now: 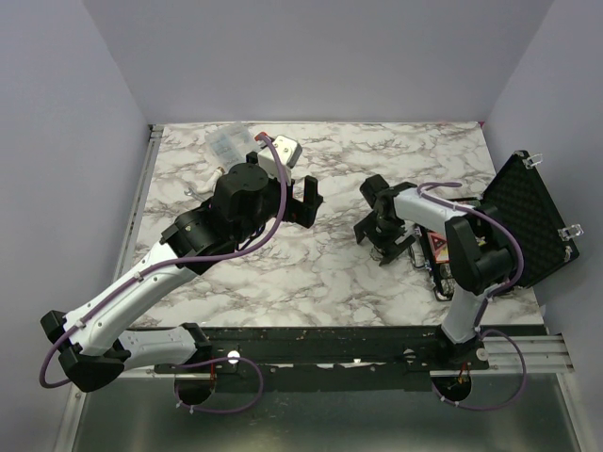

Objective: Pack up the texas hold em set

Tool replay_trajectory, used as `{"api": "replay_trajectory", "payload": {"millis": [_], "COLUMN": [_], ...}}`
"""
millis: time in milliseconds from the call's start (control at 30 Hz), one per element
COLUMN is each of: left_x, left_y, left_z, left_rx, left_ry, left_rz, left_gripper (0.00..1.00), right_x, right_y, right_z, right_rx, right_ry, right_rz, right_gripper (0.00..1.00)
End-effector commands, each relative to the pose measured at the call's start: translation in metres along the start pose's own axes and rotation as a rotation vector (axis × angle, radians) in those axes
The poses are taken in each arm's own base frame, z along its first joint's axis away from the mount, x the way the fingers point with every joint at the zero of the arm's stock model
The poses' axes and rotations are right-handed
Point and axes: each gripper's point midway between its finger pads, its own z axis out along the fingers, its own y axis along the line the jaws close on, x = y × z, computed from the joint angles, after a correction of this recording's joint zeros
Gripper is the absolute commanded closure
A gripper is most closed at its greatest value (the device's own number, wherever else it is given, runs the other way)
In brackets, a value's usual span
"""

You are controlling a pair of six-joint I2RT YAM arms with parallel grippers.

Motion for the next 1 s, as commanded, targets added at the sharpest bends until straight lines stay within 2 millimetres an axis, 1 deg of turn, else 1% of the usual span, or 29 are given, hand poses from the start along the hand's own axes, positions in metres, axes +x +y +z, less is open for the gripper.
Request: {"api": "replay_trajectory", "payload": {"millis": [0, 167, 267, 333, 467, 567, 667, 767, 967], "left_x": [-0.015, -0.014, -0.013, -0.013, -0.013, -0.012, -0.011, -0.011, -0.011], "left_y": [-0.002, 0.0, -0.001, 0.0, -0.001, -0.001, -0.001, -0.001, 0.0], "left_z": [-0.008, -0.008, -0.007, -0.006, -0.007, -0.005, -0.004, -0.004, -0.004], "left_rx": [0.007, -0.003, -0.001, -0.002, 0.0, -0.001, -0.002, -0.001, -0.007], "left_ry": [-0.038, -0.037, -0.034, -0.031, -0.031, -0.029, -0.024, -0.025, -0.025], "left_rz": [-0.006, -0.004, -0.004, -0.005, -0.007, -0.006, -0.006, -0.007, -0.003], "left_gripper": [0.02, 0.02, 0.02, 0.02, 0.02, 0.01, 0.02, 0.01, 0.02], "right_x": [-0.015, -0.024, -0.024, -0.021, -0.008, 0.003, 0.009, 0.01, 0.007], "right_y": [-0.072, -0.068, -0.067, -0.067, -0.076, -0.079, -0.08, -0.08, -0.078], "right_z": [0.041, 0.044, 0.045, 0.048, 0.058, 0.065, 0.07, 0.072, 0.069], "right_rx": [0.291, 0.295, 0.307, 0.306, 0.339, 0.332, 0.323, 0.33, 0.331], "right_ry": [-0.136, -0.149, -0.146, -0.127, -0.087, -0.067, -0.061, -0.063, -0.095], "right_rz": [-0.021, -0.028, -0.036, -0.051, -0.071, -0.076, -0.083, -0.1, -0.122], "right_gripper": [0.08, 0.13, 0.16, 0.18, 0.22, 0.3, 0.37, 0.42, 0.57]}}
